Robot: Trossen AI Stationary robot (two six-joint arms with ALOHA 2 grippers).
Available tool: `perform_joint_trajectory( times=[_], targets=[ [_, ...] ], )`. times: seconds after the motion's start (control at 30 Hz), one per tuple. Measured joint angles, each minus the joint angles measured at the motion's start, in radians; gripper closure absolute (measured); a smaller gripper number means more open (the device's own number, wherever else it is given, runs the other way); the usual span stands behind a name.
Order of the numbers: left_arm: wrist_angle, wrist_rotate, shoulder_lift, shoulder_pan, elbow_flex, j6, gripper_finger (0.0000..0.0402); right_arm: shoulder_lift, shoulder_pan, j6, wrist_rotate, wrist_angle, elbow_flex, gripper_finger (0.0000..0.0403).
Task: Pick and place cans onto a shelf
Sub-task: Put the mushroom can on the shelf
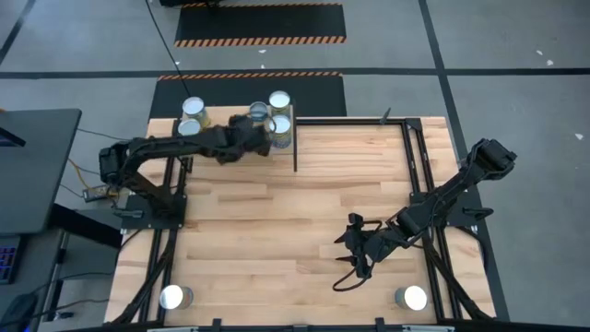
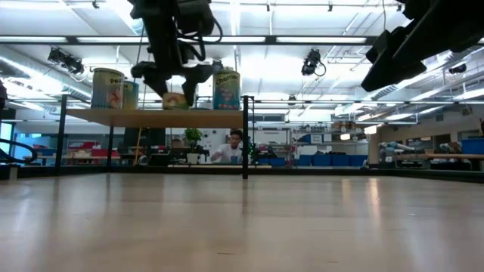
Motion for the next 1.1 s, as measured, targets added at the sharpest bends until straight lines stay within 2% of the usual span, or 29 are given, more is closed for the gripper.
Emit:
perform_joint_trajectory(
  times=[0.1, 0.2, 0.53, 1.1],
  targets=[
    [0.077, 0.059, -0.001, 0.035, 0.0, 0.097, 0.0108, 0.0, 0.009, -0.002, 0.0, 0.001, 0.0, 0.0158],
    [0.123, 0.106, -0.001, 0.044, 0.0, 0.103, 0.0108, 0.0, 0.01, -0.002, 0.0, 0.001, 0.0, 0.0159],
    [0.154, 0.069, -0.001, 0.013, 0.0, 0.139, 0.0086, 0.0, 0.01, -0.005, 0.0, 0.006, 0.0, 0.0158],
    [0.154, 0.089, -0.005, 0.017, 0.0, 0.177, 0.0083, 0.0, 0.009, -0.006, 0.001, 0.007, 0.0, 0.0158]
  ],
)
